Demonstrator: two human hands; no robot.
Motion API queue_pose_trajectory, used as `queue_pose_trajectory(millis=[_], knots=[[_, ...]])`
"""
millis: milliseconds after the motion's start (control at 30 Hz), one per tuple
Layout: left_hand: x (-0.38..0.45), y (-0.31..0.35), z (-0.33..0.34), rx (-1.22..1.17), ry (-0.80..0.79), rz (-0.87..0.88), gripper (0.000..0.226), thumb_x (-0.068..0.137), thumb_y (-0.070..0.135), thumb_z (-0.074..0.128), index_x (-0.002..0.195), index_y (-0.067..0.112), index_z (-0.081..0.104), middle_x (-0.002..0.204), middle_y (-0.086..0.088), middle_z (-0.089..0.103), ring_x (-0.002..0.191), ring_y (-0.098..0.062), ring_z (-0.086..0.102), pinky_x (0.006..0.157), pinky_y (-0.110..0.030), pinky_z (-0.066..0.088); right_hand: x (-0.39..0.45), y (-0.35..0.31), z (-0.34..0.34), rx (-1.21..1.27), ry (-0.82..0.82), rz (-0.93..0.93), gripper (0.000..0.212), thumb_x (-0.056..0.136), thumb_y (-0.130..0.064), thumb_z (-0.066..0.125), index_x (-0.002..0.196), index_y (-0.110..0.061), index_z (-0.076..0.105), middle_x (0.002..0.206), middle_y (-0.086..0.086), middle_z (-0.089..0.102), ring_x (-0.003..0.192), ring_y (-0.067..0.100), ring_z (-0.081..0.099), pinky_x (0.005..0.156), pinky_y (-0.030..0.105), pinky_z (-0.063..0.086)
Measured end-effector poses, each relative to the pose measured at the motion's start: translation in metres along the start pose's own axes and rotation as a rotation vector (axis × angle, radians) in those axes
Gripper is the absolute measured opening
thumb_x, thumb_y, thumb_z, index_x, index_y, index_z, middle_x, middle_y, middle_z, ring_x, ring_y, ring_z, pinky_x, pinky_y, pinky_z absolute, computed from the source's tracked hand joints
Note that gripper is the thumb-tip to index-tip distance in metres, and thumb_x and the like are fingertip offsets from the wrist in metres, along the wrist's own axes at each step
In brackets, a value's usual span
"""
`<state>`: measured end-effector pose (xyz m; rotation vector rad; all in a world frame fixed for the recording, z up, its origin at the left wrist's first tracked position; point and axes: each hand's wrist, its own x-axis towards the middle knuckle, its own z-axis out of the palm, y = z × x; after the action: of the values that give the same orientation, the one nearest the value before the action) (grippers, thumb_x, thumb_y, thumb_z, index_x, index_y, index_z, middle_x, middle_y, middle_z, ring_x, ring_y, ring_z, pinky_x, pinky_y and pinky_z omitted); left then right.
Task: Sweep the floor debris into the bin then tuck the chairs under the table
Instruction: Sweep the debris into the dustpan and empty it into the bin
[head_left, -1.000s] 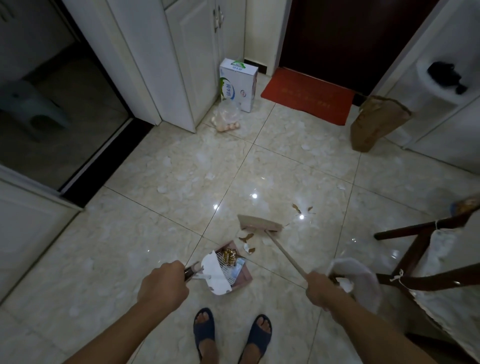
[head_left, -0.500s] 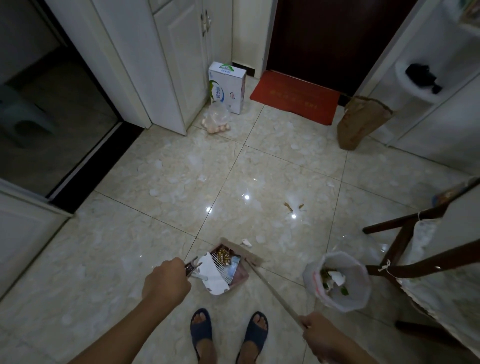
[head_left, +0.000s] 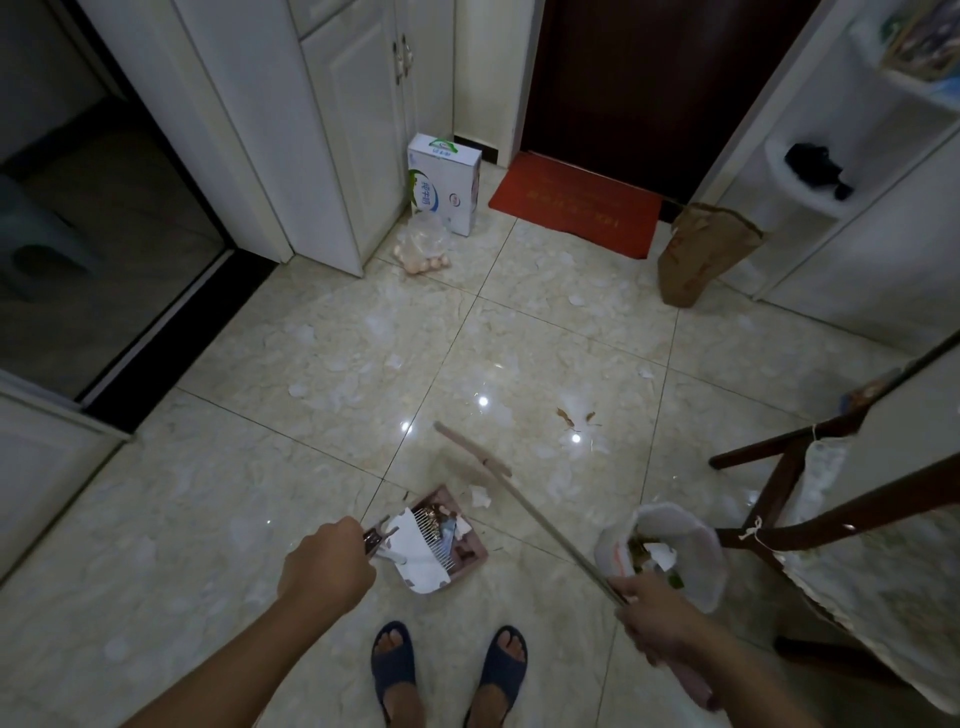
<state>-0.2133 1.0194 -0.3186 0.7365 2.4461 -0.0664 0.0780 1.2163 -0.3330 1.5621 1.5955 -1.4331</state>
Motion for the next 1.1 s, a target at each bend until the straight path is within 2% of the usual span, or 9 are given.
queue_pose_trajectory(millis=[200,300,367,433,500,667,733,833,1100], knots=[[-0.001,-0.004,0.001,-0.011,-0.011,0.001,0.014,0.090,0.023,0.061,0.101,0.015,0.062,0.084,0.003,0.060,0.075,-0.013,0.060,0.065,-0.024,0.048,0.063,-0.015,0.033,-0.186,0.048,0.035,0.033,0.090,0.002,0.041,0.119,-0.001,0.058,0.082,0.012,0.056,0.063,0.023,0.053,0.049,0.027,0.047],[-0.004,-0.010,0.003,0.000,-0.013,-0.019,0.014,0.090,0.020,0.059,0.102,0.015,0.061,0.083,0.004,0.056,0.074,-0.014,0.057,0.063,-0.023,0.043,0.071,-0.013,0.045,-0.267,-0.032,0.089,0.022,0.087,0.000,0.054,0.108,0.002,0.064,0.076,0.008,0.059,0.062,0.023,0.064,0.044,0.019,0.045],[-0.004,-0.013,0.004,0.000,-0.008,-0.021,0.014,0.089,0.020,0.060,0.102,0.015,0.062,0.081,0.003,0.057,0.073,-0.015,0.059,0.062,-0.023,0.044,0.058,-0.011,0.047,-0.269,-0.106,0.086,0.023,0.087,0.003,0.052,0.105,0.004,0.066,0.069,0.009,0.059,0.063,0.027,0.068,0.045,0.022,0.044],[-0.003,-0.013,0.003,-0.007,-0.007,-0.021,0.014,0.089,0.020,0.060,0.101,0.014,0.063,0.080,0.003,0.057,0.073,-0.015,0.060,0.062,-0.024,0.045,0.045,-0.004,0.047,-0.103,-0.134,0.137,0.022,0.091,0.002,0.040,0.088,-0.003,0.062,0.057,0.008,0.047,0.041,0.019,0.049,0.041,0.022,0.034],[-0.003,-0.010,0.002,-0.014,-0.007,-0.016,0.012,0.088,0.020,0.060,0.099,0.015,0.063,0.078,0.004,0.056,0.073,-0.015,0.061,0.063,-0.024,0.048,0.031,0.006,0.047,0.092,-0.154,0.227,0.023,0.094,-0.004,0.035,0.080,-0.010,0.052,0.050,0.007,0.038,0.036,0.014,0.034,0.040,0.020,0.027],[-0.005,-0.003,0.003,-0.020,-0.004,-0.003,0.009,0.088,0.022,0.060,0.095,0.016,0.062,0.080,0.003,0.062,0.075,-0.015,0.064,0.069,-0.027,0.054,0.004,0.027,0.036,0.270,-0.253,0.275,0.019,0.097,-0.008,0.039,0.102,-0.006,0.057,0.049,0.006,0.039,0.039,0.012,0.032,0.037,0.017,0.025],[-0.005,-0.003,0.004,-0.024,-0.001,0.000,0.009,0.089,0.023,0.060,0.096,0.017,0.062,0.080,0.003,0.062,0.075,-0.014,0.063,0.068,-0.026,0.054,-0.008,0.031,0.030,0.318,-0.224,0.263,0.028,0.094,-0.002,0.040,0.115,-0.012,0.056,0.049,0.006,0.041,0.040,0.012,0.035,0.037,0.017,0.025],[-0.006,-0.005,0.004,-0.015,0.006,-0.002,0.011,0.089,0.023,0.061,0.097,0.017,0.062,0.081,0.004,0.060,0.073,-0.013,0.060,0.065,-0.024,0.048,-0.018,0.036,0.024,0.319,-0.110,0.176,0.040,0.091,0.004,0.042,0.117,-0.024,0.054,0.046,0.006,0.041,0.037,0.012,0.036,0.037,0.015,0.025],[-0.011,-0.004,0.007,-0.031,0.020,-0.004,0.011,0.088,0.024,0.064,0.097,0.018,0.063,0.081,0.004,0.064,0.072,-0.012,0.063,0.069,-0.026,0.055,-0.012,0.038,0.034,0.227,0.021,0.126,0.032,0.084,0.008,0.033,0.080,-0.005,0.062,0.046,0.005,0.036,0.033,0.013,0.035,0.040,0.016,0.026]])
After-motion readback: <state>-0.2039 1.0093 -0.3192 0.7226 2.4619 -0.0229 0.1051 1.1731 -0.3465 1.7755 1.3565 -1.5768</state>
